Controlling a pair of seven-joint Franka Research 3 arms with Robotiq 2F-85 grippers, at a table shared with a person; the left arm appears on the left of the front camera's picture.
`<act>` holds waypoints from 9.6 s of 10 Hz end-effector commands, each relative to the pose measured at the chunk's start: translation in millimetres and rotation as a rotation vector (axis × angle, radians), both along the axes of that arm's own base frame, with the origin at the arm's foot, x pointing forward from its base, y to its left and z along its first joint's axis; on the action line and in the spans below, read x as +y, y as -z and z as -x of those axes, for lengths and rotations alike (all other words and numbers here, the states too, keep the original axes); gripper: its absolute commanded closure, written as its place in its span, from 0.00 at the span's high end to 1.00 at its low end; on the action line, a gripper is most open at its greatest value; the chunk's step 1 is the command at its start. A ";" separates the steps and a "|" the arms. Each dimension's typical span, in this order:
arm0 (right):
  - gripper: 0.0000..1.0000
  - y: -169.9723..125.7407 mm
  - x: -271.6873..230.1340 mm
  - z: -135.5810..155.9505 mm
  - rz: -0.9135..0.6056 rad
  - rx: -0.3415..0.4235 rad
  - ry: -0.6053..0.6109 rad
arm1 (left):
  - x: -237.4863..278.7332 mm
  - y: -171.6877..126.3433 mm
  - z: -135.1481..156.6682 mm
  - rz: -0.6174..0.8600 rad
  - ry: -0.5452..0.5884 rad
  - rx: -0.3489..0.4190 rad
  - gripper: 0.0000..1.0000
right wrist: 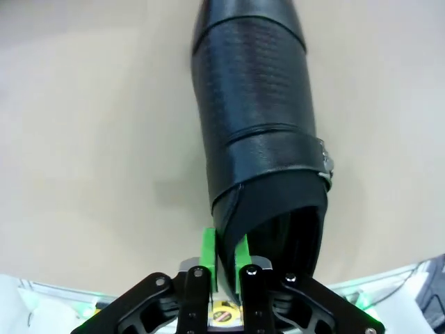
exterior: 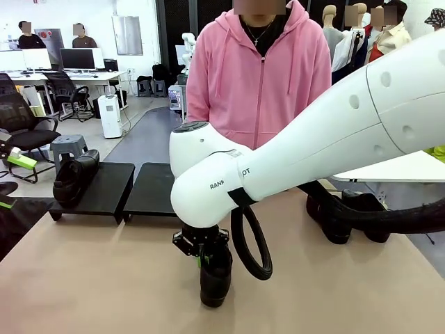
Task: Organize the shoes by placing them on the stand.
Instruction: Pick up one Shoe and place it in the middle of the table, then place the Shoe from the middle of the table onto the Shoes Stand.
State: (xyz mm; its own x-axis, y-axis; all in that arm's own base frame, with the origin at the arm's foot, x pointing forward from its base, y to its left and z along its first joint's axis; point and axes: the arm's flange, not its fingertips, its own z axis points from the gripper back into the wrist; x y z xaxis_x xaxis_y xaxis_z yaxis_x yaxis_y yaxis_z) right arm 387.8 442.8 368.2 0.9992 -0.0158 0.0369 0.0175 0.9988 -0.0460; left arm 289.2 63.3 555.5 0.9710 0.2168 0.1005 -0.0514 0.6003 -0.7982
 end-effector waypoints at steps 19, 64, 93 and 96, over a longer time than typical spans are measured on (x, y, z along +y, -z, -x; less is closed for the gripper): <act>1.00 -166.6 -460.3 107.2 -0.857 -0.206 -0.069 | 3.1 0.6 1.5 -0.005 0.015 -0.009 1.00; 1.00 -166.6 -460.3 107.2 -0.857 -0.206 -0.069 | -409.6 196.1 -80.9 -0.819 0.105 0.029 0.00; 1.00 -166.6 -460.3 107.2 -0.857 -0.206 -0.069 | -54.8 32.9 -264.0 -0.776 -0.056 -0.309 0.00; 1.00 -166.6 -460.3 107.2 -0.857 -0.206 -0.069 | -43.6 69.6 -302.8 -0.774 -0.114 -0.376 0.00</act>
State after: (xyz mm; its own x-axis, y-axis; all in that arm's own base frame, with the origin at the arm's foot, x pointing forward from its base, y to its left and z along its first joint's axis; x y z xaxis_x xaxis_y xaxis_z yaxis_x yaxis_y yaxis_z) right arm 279.7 -17.0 533.6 0.9764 -0.0718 0.2038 -0.0948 0.7053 0.7025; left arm 585.4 17.2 486.1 0.8414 0.0492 0.5382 0.0180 0.9927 -0.1190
